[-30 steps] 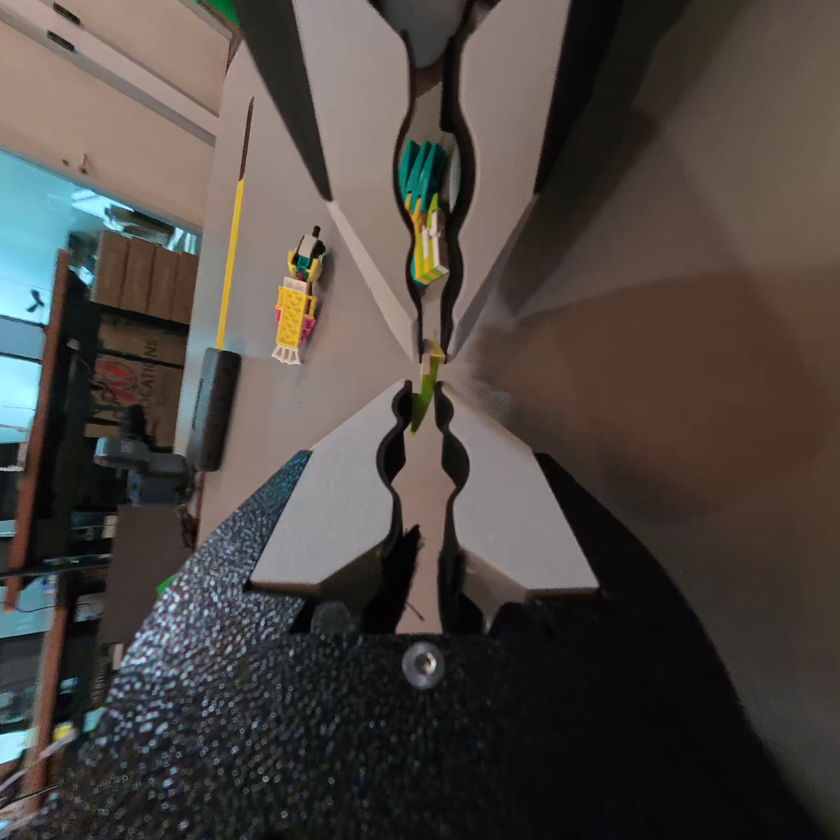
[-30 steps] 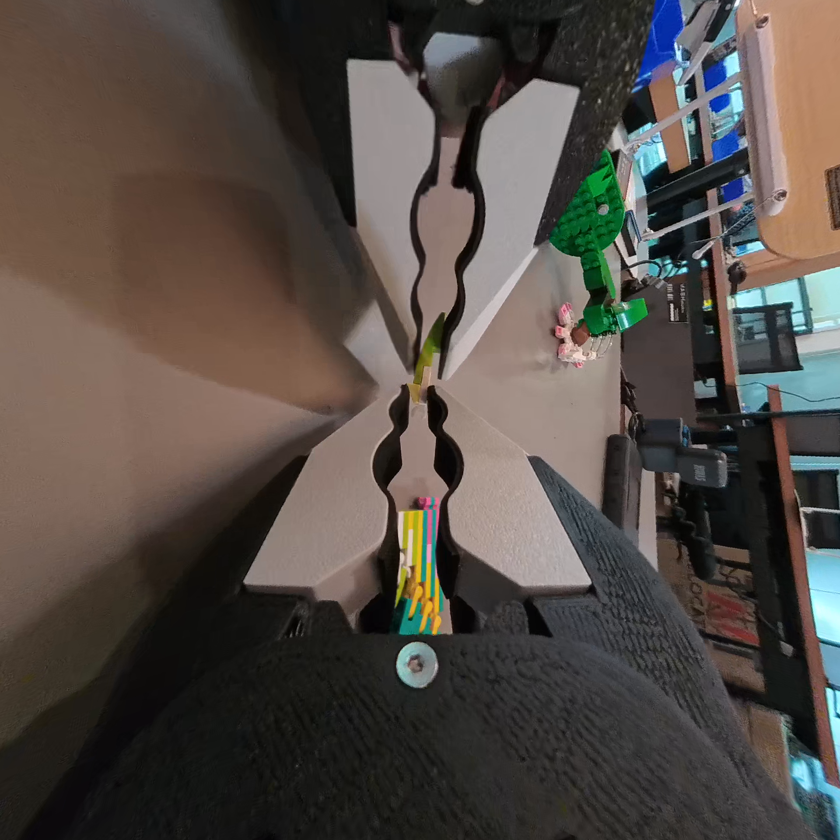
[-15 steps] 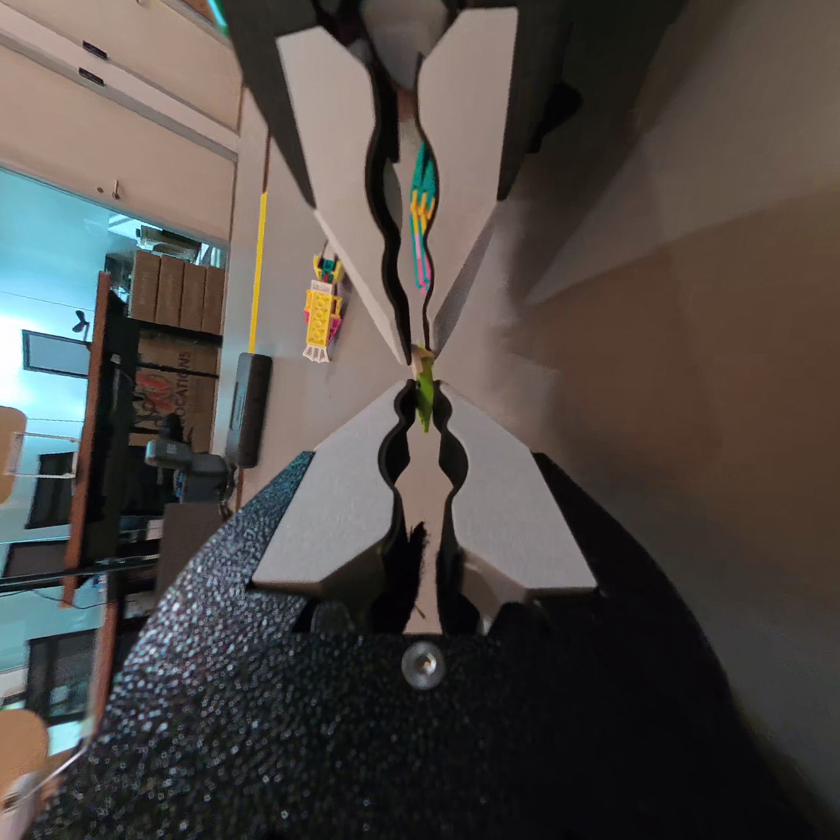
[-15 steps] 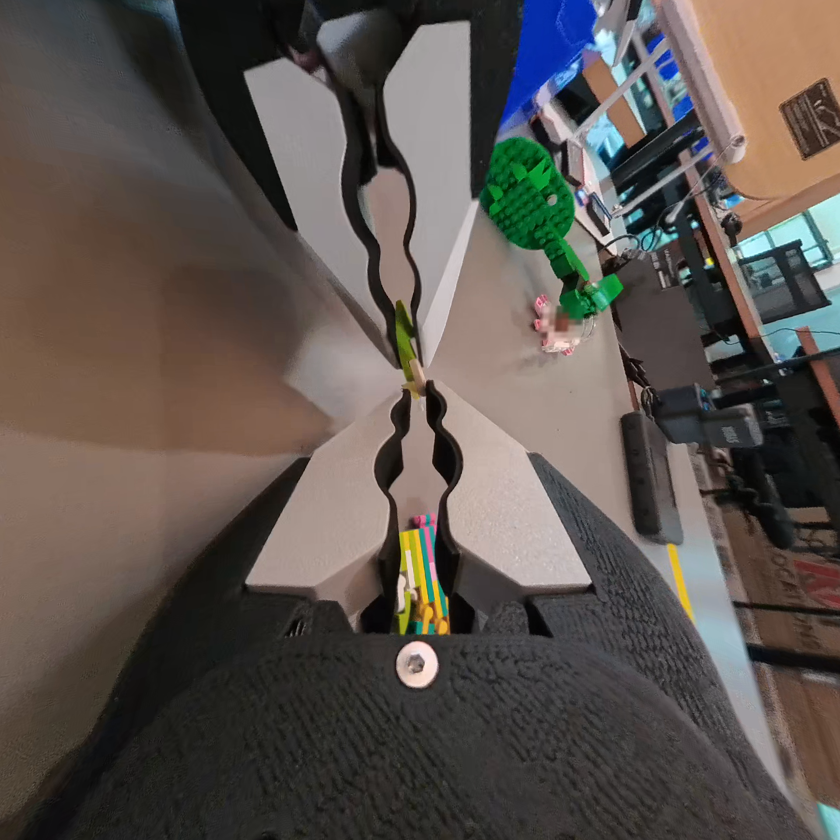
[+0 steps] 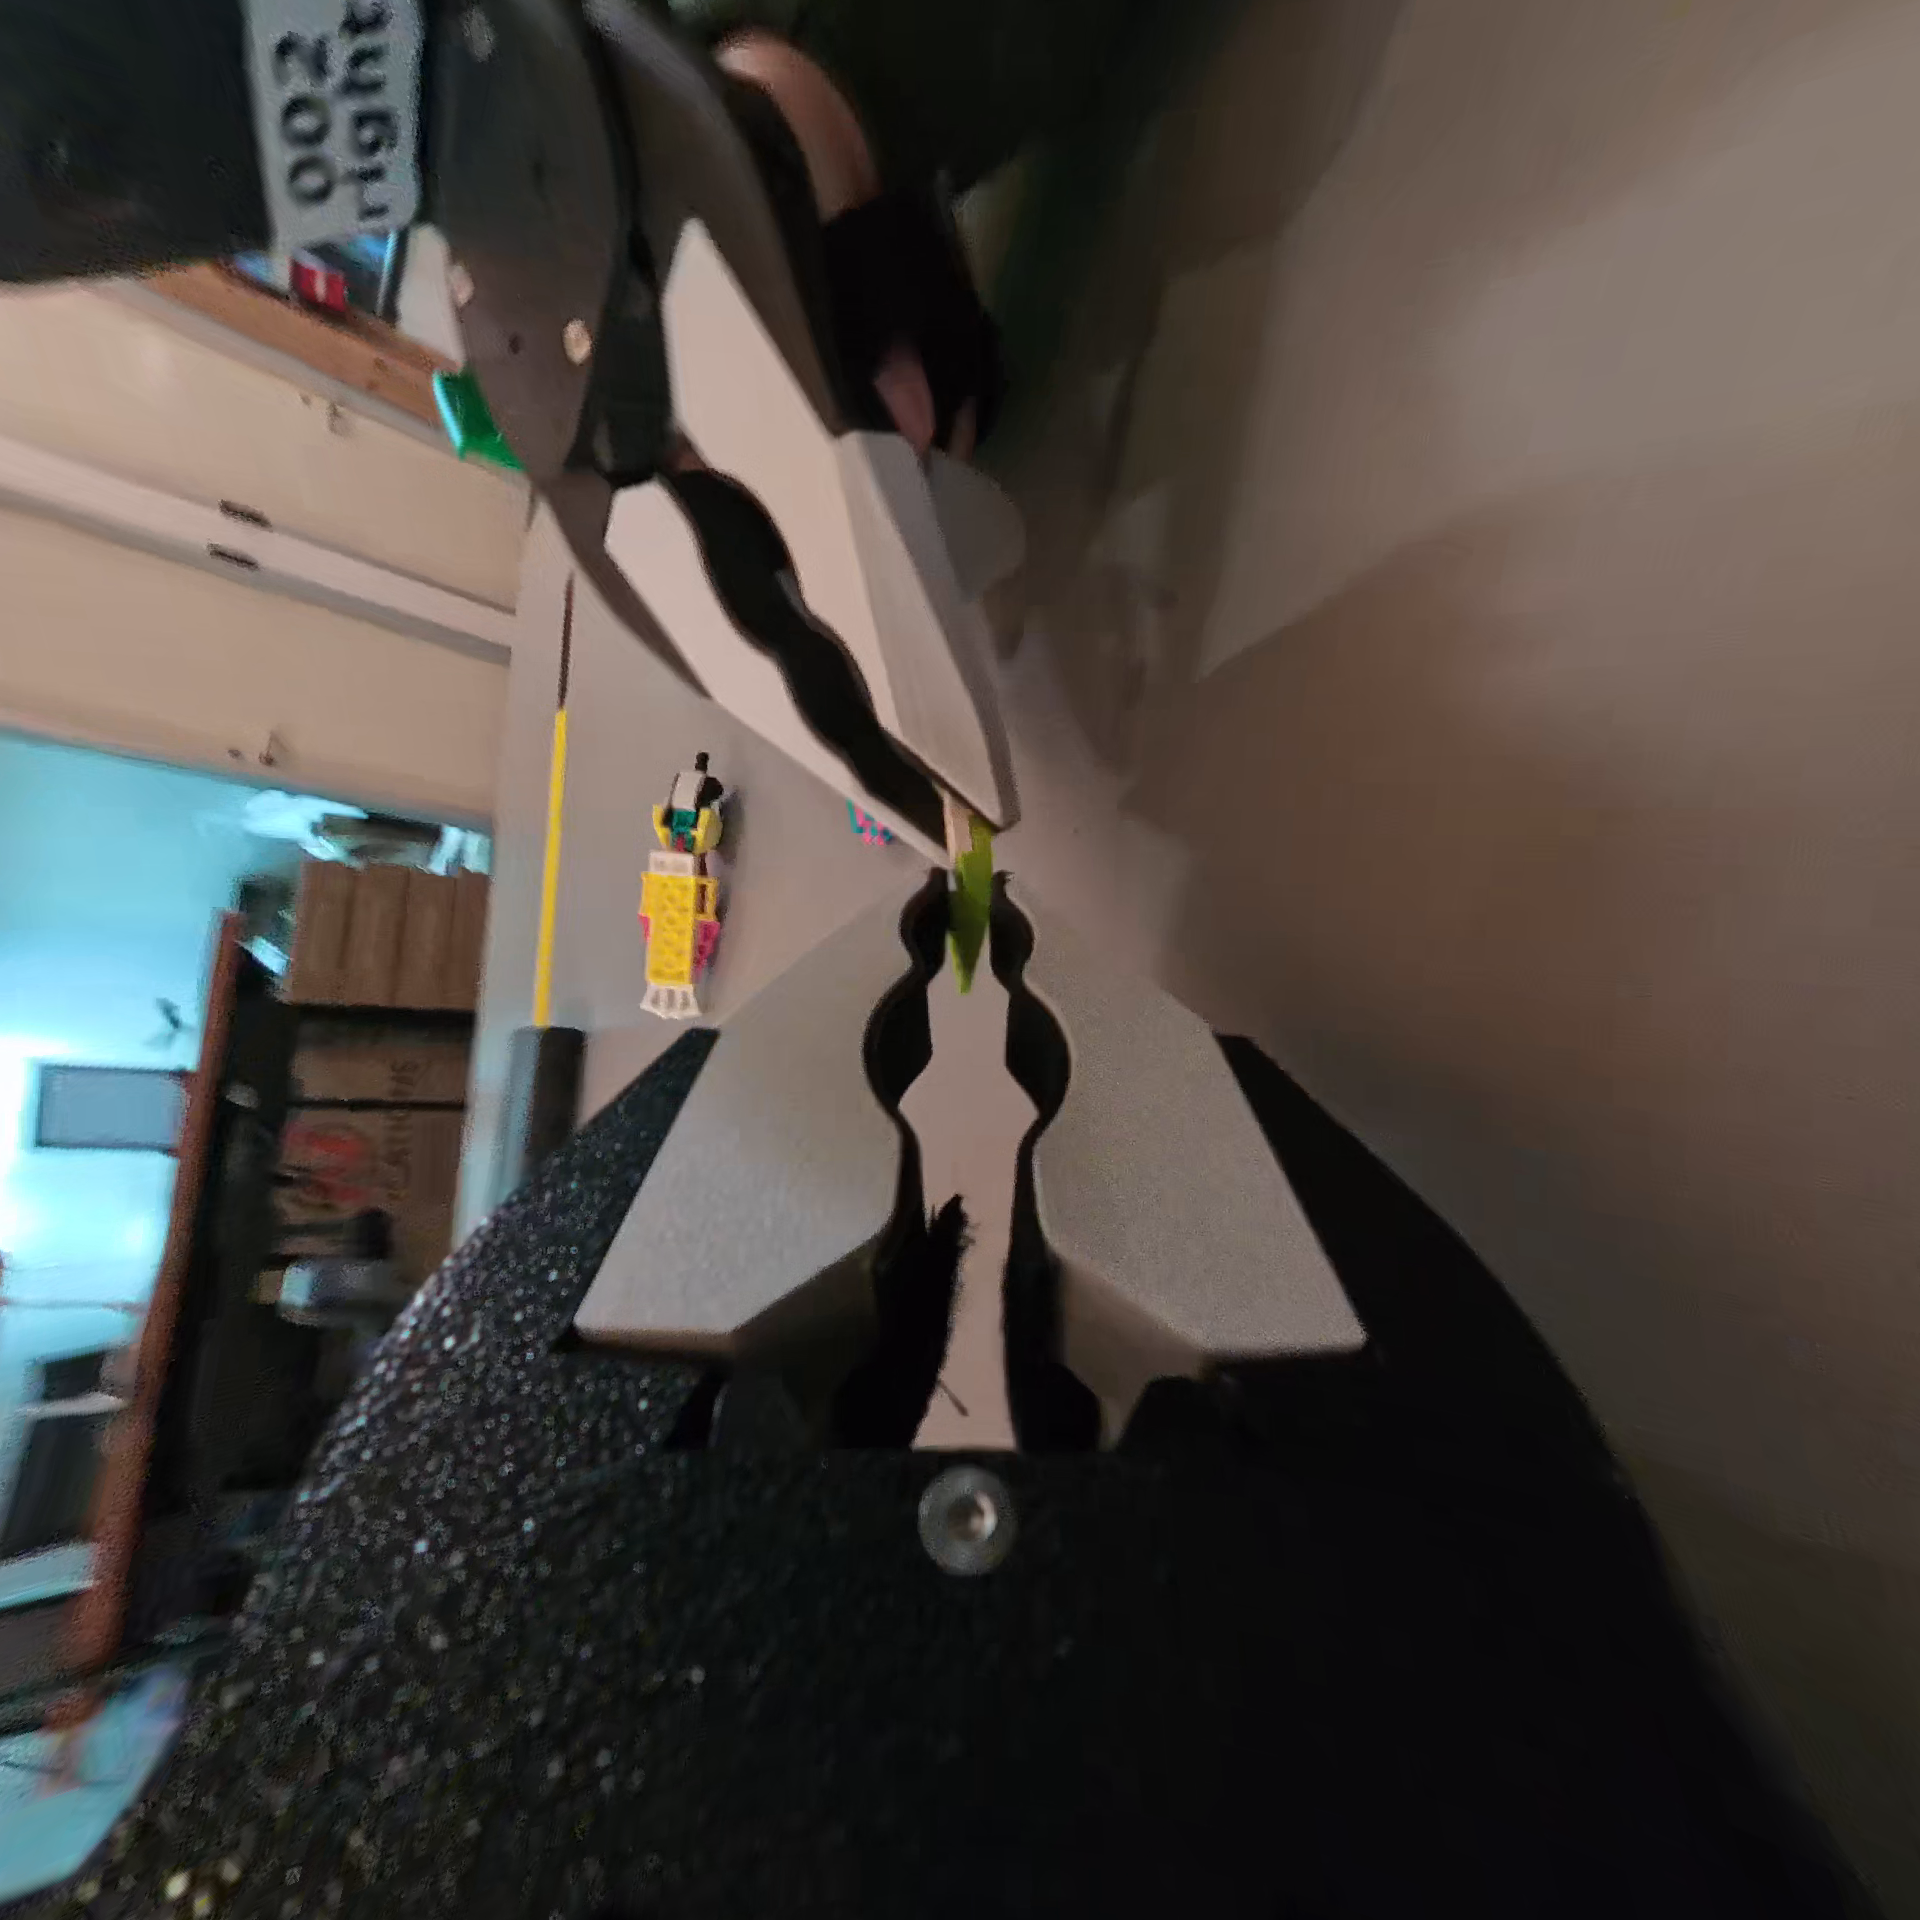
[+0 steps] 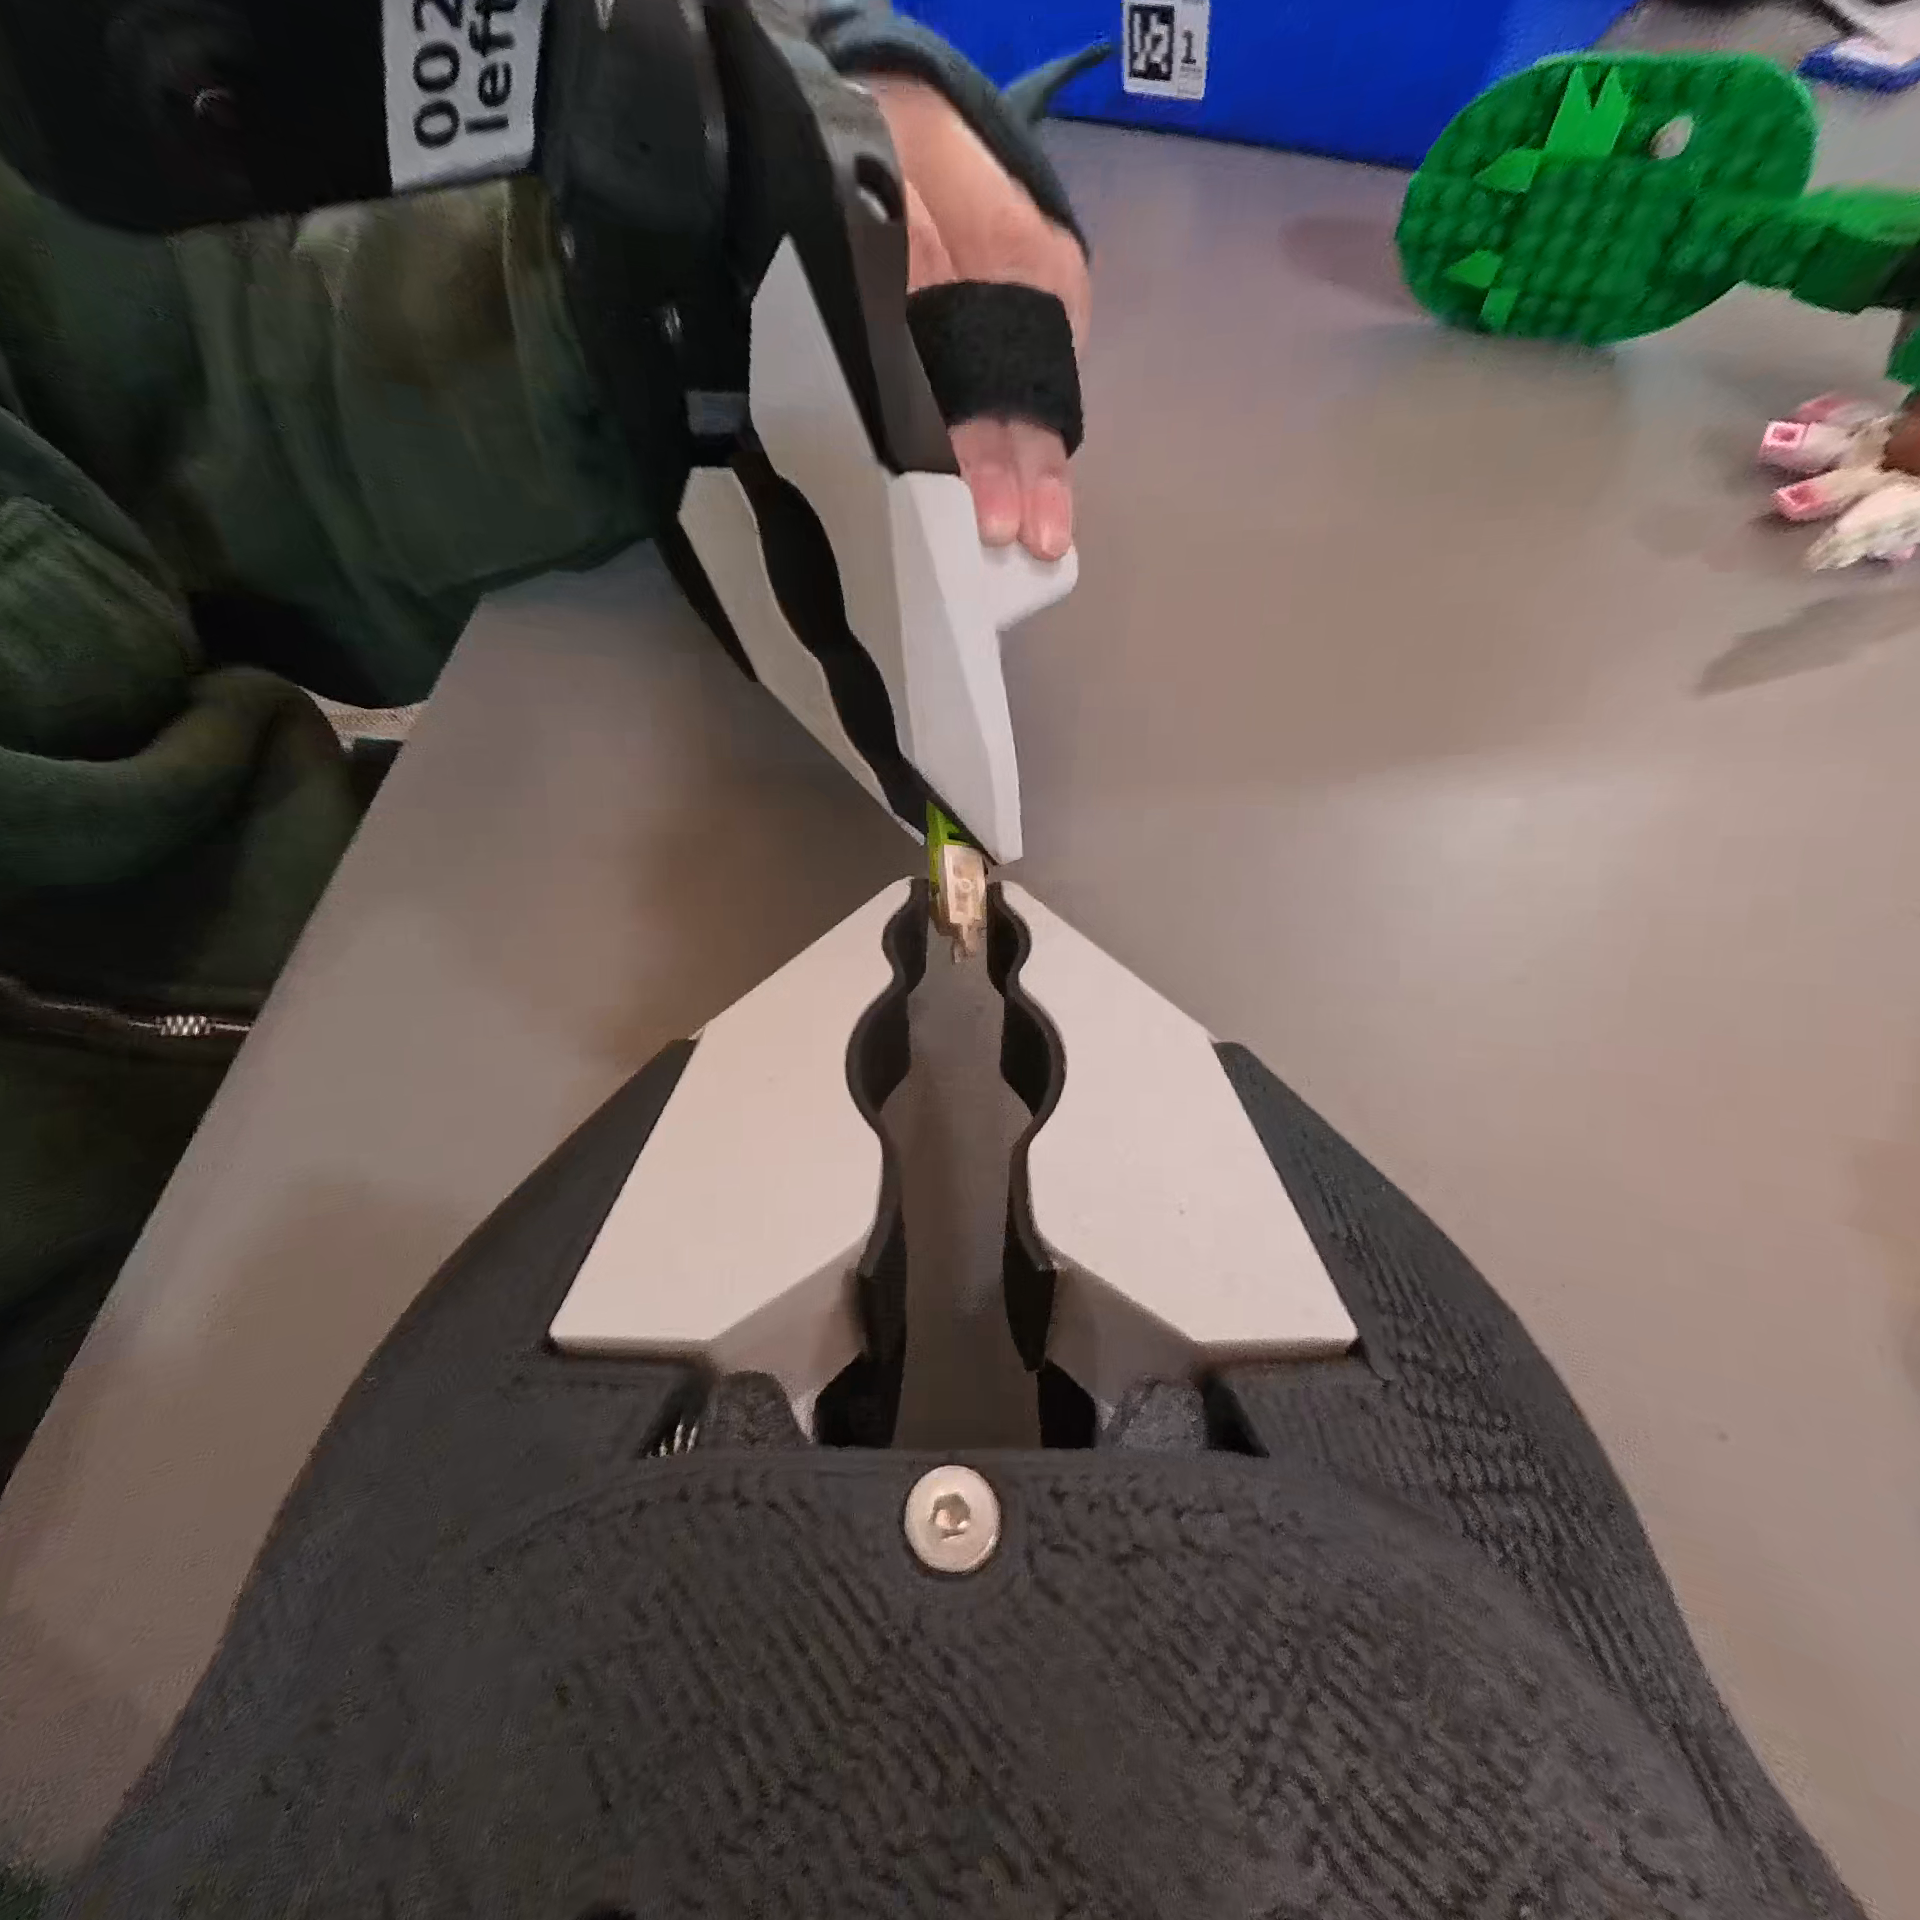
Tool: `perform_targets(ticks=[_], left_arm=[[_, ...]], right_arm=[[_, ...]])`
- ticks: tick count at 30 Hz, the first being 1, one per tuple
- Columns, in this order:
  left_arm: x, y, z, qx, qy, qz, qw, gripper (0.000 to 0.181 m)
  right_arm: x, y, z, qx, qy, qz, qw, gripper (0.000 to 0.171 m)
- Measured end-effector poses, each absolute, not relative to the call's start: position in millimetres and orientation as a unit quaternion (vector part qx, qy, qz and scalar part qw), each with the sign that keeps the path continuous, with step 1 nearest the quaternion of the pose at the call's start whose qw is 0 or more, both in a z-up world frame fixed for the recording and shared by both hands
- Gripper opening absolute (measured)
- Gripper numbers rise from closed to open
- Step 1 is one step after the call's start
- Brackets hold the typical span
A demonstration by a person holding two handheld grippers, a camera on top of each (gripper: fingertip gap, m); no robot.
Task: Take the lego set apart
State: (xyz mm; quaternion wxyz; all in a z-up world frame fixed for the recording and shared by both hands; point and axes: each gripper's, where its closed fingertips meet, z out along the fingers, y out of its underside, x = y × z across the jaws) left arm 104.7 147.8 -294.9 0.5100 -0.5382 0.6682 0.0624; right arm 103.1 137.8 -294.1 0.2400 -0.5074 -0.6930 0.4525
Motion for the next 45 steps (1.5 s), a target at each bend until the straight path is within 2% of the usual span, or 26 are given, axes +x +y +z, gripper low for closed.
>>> perform_targets(ticks=[2, 4, 7, 8, 10, 13, 17, 19, 20, 22, 24, 26, 27, 29, 32, 33, 34, 37, 40, 43, 45], left_arm=[[101.7, 158.6, -286.9, -0.601, 0.595, 0.005, 0.534, 0.011], [94.6, 171.1, -272.9, -0.663, 0.491, -0.09, 0.558, 0.023], [89.5, 173.8, -243.4, -0.692, 0.325, -0.328, 0.555, 0.041], [87.7, 171.2, -229.2, -0.674, 0.27, -0.422, 0.543, 0.047], [78.1, 166.3, -203.4, -0.614, 0.17, -0.593, 0.492, 0.048], [69.5, 162.5, -195.0, -0.554, 0.095, -0.724, 0.399, 0.039], [91.4, 156.4, -217.7, -0.605, 0.136, -0.693, 0.366, 0.026], [92.5, 159.8, -224.4, -0.631, 0.148, -0.656, 0.387, 0.003], [91.0, 158.5, -223.0, -0.632, 0.166, -0.637, 0.409, 0.0], [88.0, 159.2, -224.8, -0.651, 0.226, -0.552, 0.47, 0.0], [82.7, 165.0, -220.4, -0.657, 0.253, -0.47, 0.532, 0.0], [76.9, 170.1, -212.8, -0.651, 0.252, -0.426, 0.576, 0.0], [71.8, 174.0, -210.2, -0.651, 0.237, -0.414, 0.59, 0.0], [59.5, 181.7, -208.9, -0.655, 0.193, -0.421, 0.598, 0.0], [54.5, 184.3, -210.7, -0.651, 0.157, -0.473, 0.573, 0.0], [56.0, 185.4, -213.3, -0.653, 0.149, -0.486, 0.561, 0.037], [59.3, 185.8, -216.8, -0.657, 0.143, -0.502, 0.544, 0.055], [73.3, 178.7, -225.0, -0.662, 0.161, -0.536, 0.498, 0.044], [83.8, 172.4, -234.4, -0.678, 0.214, -0.498, 0.497, 0.008], [79.7, 175.5, -230.4, -0.678, 0.26, -0.397, 0.561, 0.005], [70.8, 180.7, -217.0, -0.66, 0.276, -0.298, 0.632, 0.005]], right_arm=[[100.4, 146.7, -288.2, -0.513, -0.678, 0.454, 0.264, 0.008], [95.2, 163.3, -273.7, -0.504, -0.659, 0.444, 0.339, 0.008], [92.8, 192.5, -239.9, -0.425, -0.637, 0.335, 0.549, 0.008], [94.7, 196.5, -228.0, -0.376, -0.634, 0.27, 0.619, 0.008], [98.3, 194.9, -213.4, -0.27, -0.633, 0.12, 0.716, 0.007], [91.8, 178.4, -223.8, -0.143, -0.664, -0.037, 0.733, 0.007], [87.0, 166.6, -228.3, -0.082, -0.675, -0.096, 0.727, 0.008], [87.4, 164.5, -226.5, -0.075, -0.674, -0.1, 0.728, 0.007], [86.7, 164.7, -227.8, -0.075, -0.676, -0.103, 0.725, 0.006], [84.9, 170.4, -231.8, -0.126, -0.679, -0.069, 0.72, 0.007], [81.7, 181.2, -233.9, -0.278, -0.662, 0.077, 0.691, 0.017], [80.6, 187.9, -230.7, -0.394, -0.616, 0.232, 0.641, 0.006], [82.8, 195.4, -228.4, -0.423, -0.596, 0.258, 0.632, 0.004], [91.3, 214.2, -222.6, -0.425, -0.575, 0.21, 0.667, 0.004], [89.4, 212.2, -230.3, -0.409, -0.601, 0.177, 0.664, 0.004], [87.8, 209.9, -233.8, -0.397, -0.614, 0.162, 0.663, 0.004], [86.8, 208.4, -236.9, -0.379, -0.627, 0.137, 0.667, 0.004], [85.5, 200.0, -239.1, -0.287, -0.66, 0.038, 0.693, 0.003], [83.1, 191.8, -240.2, -0.234, -0.674, -0.016, 0.7, 0.003], [82.4, 190.7, -236.3, -0.251, -0.663, 0.011, 0.706, 0.003], [83.4, 199.1, -223.8, -0.343, -0.608, 0.121, 0.705, 0.01]])
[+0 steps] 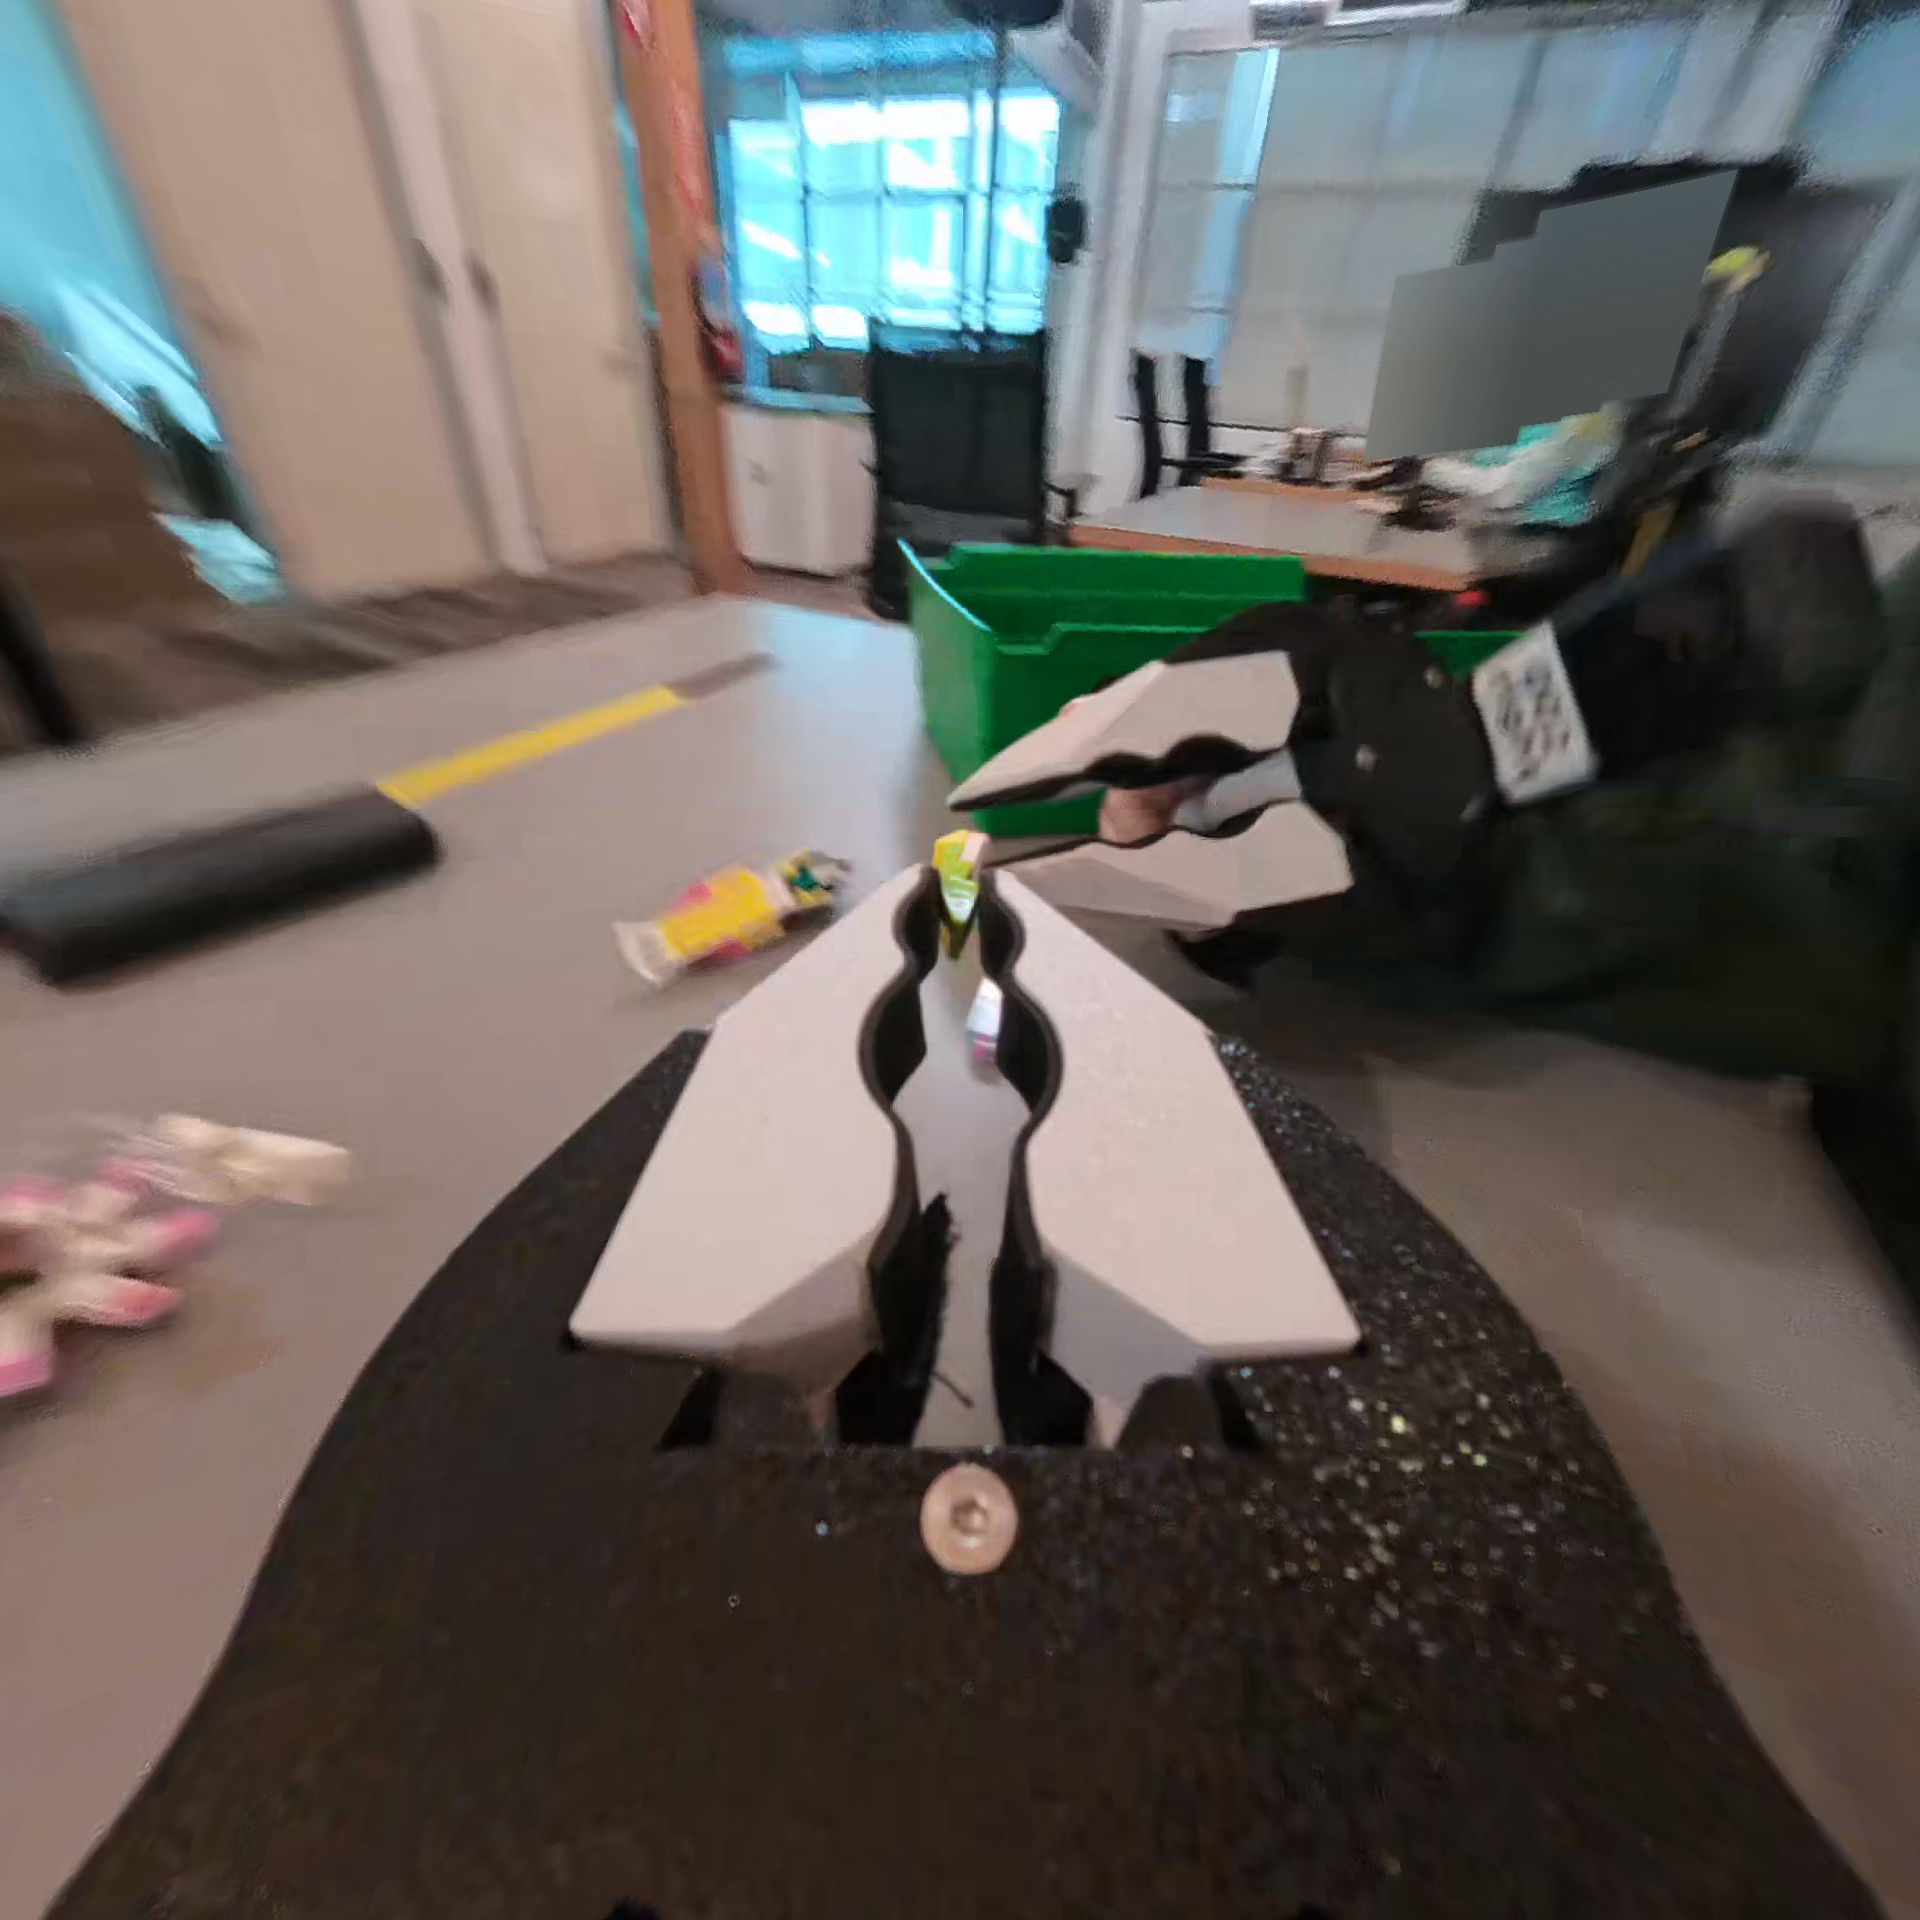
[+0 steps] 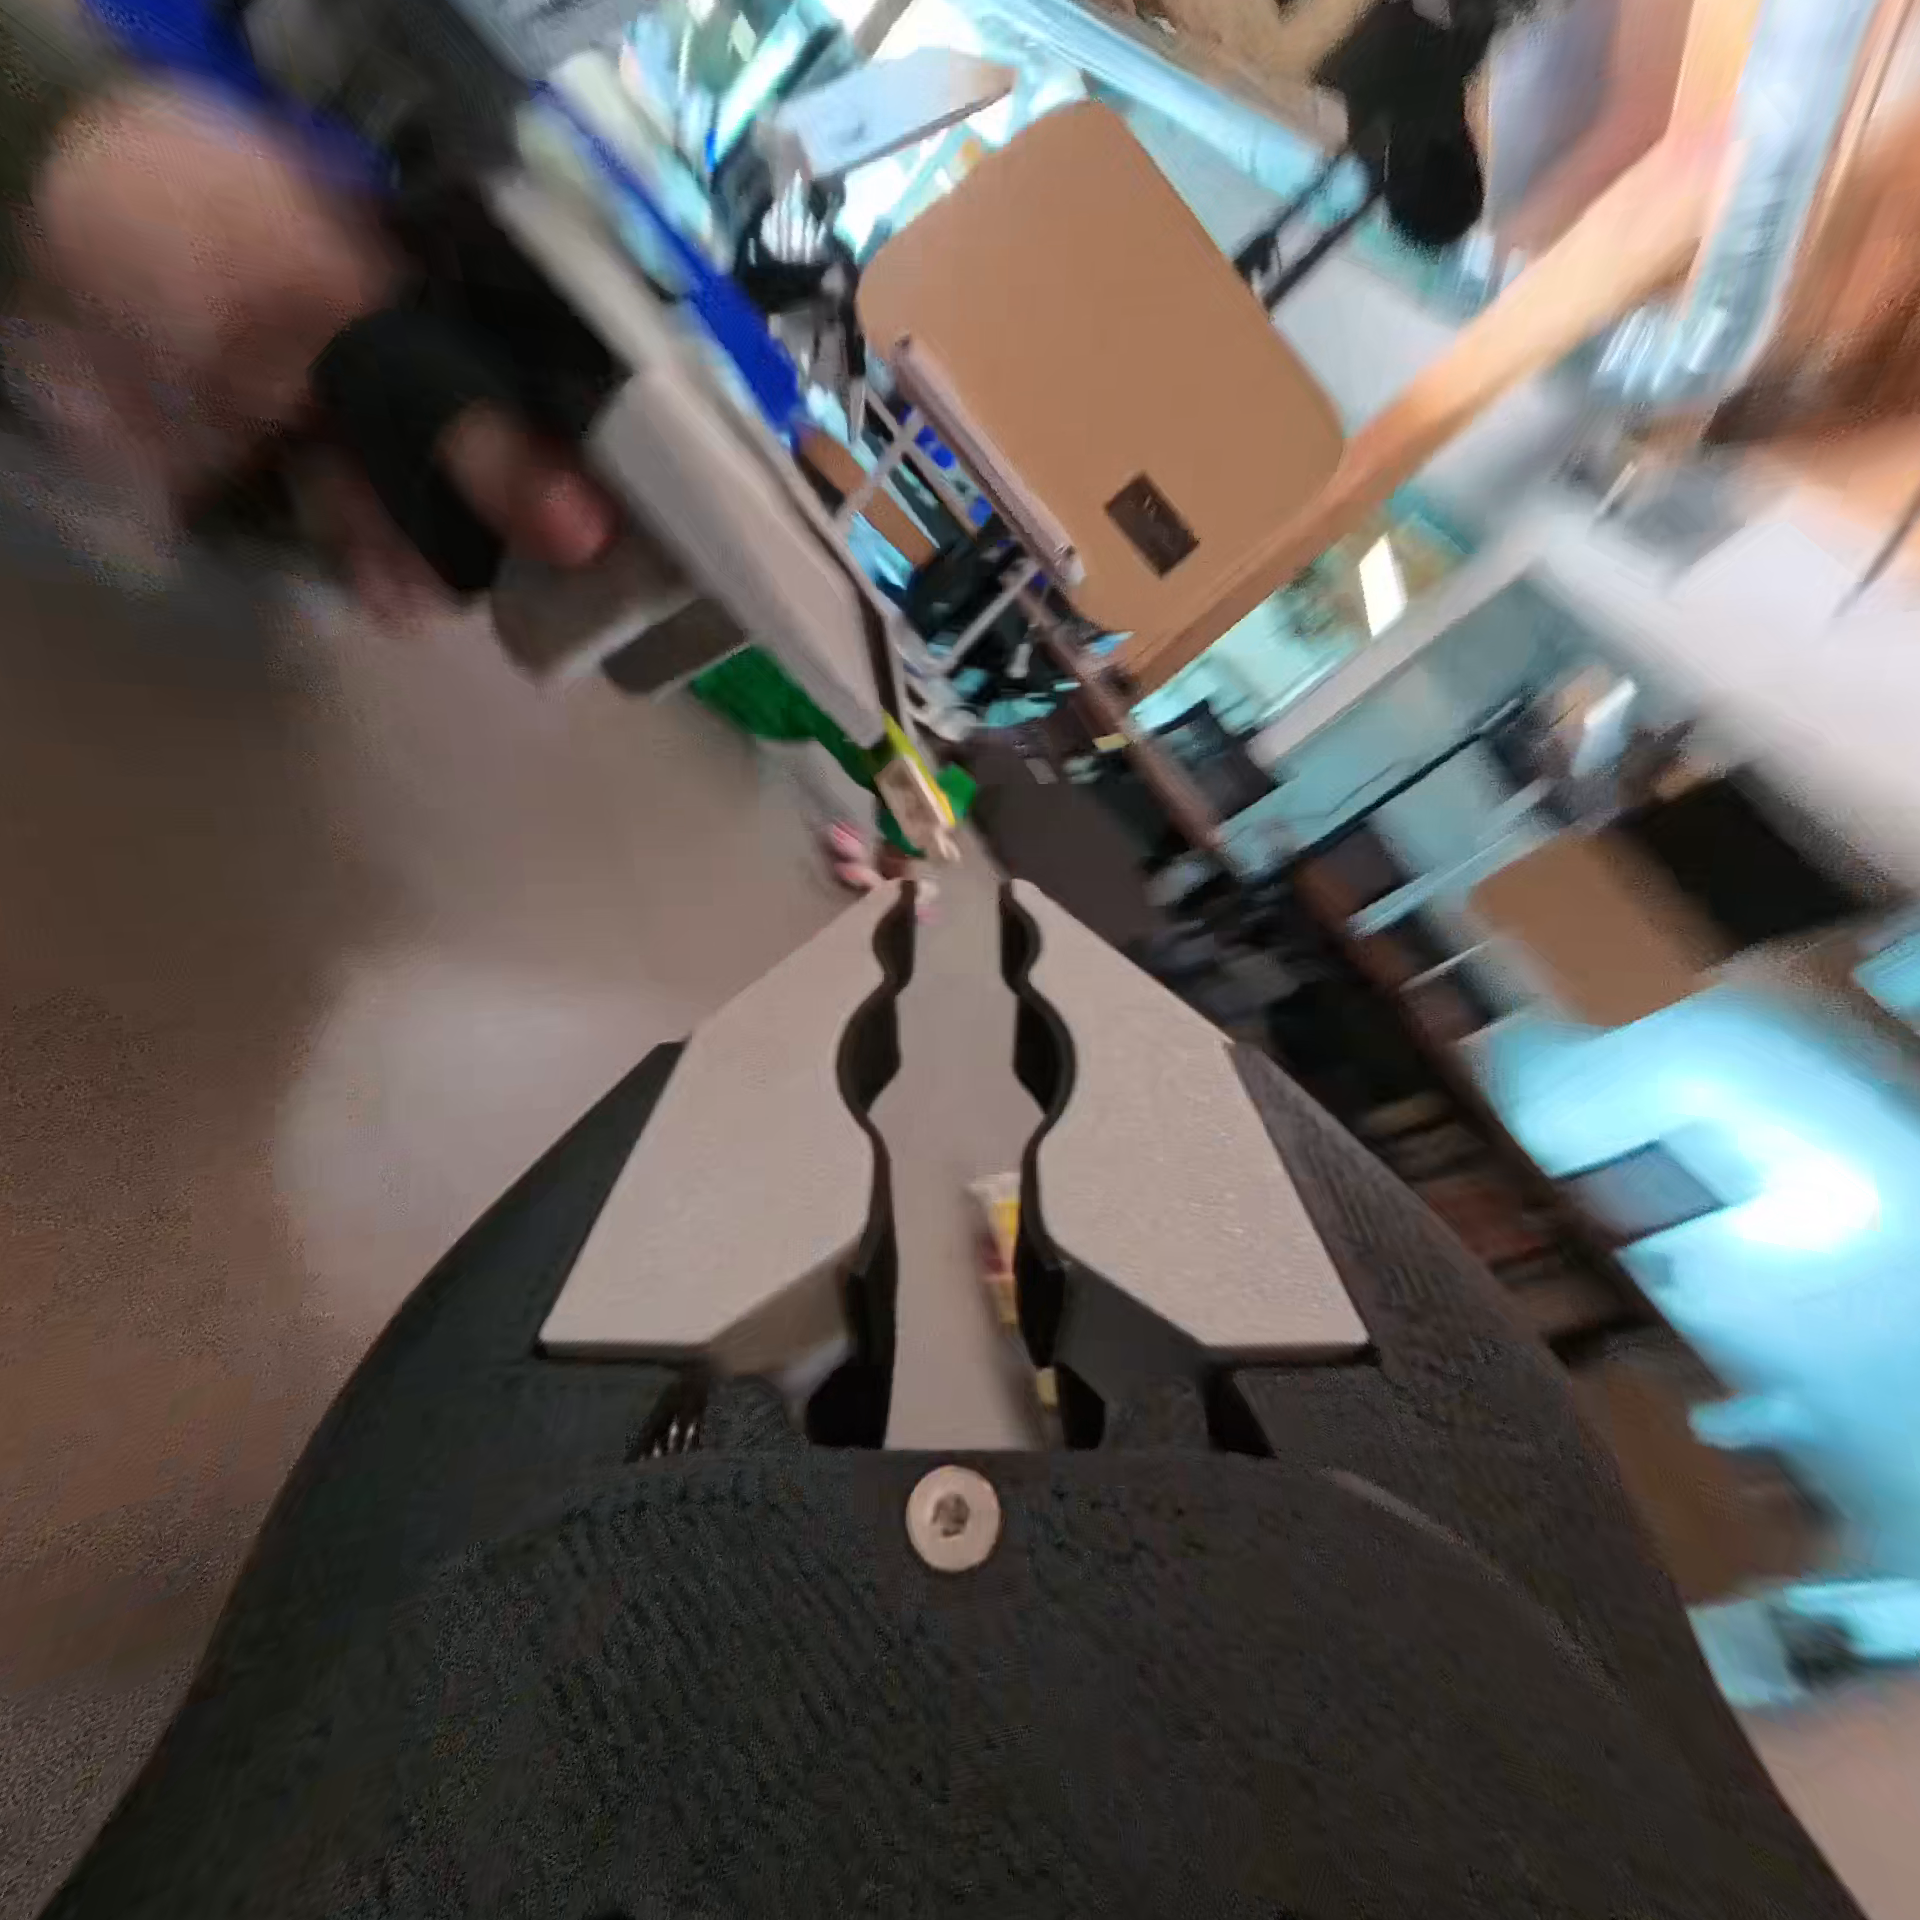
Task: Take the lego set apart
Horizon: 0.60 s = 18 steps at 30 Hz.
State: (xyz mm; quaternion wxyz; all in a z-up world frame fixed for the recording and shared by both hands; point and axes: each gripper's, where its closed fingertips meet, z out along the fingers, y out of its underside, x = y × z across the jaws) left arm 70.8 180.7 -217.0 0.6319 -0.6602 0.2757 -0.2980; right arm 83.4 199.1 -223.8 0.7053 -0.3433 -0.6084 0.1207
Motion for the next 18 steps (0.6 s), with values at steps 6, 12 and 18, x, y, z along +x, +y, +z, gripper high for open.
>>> perform_targets(ticks=[6, 12, 18], left_arm=[[71.9, 175.8, -192.6, -0.581, 0.32, -0.11, 0.741, 0.006], [81.7, 175.3, -194.3, -0.565, 0.343, -0.066, 0.748, 0.006], [84.2, 175.9, -198.5, -0.571, 0.35, -0.076, 0.739, 0.006]], right_arm=[[81.8, 194.7, -201.6, -0.547, -0.33, 0.674, 0.371, 0.02], [80.5, 185.5, -198.1, -0.527, -0.247, 0.778, 0.237, 0.015], [82.7, 187.3, -195.4, -0.516, -0.227, 0.793, 0.231, 0.005]])
